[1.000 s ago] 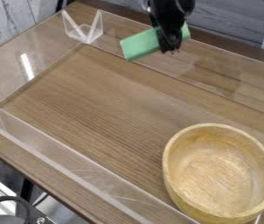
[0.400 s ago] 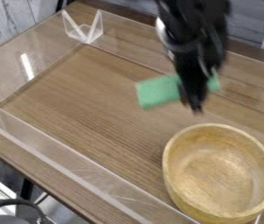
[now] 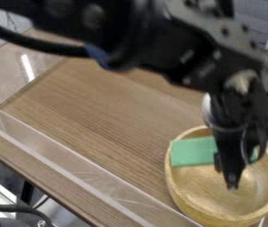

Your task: Put the green block in the brown bowl

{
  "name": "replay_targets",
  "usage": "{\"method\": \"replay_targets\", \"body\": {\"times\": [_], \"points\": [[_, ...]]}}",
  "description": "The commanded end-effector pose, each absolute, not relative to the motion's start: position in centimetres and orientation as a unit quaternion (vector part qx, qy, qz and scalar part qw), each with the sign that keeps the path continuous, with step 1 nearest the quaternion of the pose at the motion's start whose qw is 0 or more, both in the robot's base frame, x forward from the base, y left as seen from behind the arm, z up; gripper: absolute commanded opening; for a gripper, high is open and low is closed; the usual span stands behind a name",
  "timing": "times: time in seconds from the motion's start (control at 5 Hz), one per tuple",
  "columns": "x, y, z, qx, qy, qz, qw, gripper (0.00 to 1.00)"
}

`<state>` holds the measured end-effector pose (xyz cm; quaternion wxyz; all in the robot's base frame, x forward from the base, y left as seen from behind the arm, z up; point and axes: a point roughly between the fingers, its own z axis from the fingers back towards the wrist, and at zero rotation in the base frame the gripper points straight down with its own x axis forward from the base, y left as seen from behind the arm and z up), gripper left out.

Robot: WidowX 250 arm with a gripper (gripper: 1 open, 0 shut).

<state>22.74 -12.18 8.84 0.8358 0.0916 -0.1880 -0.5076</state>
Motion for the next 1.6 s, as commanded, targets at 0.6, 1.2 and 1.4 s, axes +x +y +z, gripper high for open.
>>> {"method": "replay_targets", "body": {"times": [0.6,1.2,1.4], "points": [[23.5,-11.8,6.5,0.064,-0.175,-0.490,0.851,1.00],[24.1,-10.6,5.9,0.050,-0.170,-0.455,0.873,0.00],[24.2,-10.3,5.6,0.042,-0.165,-0.442,0.881,0.00]]}}
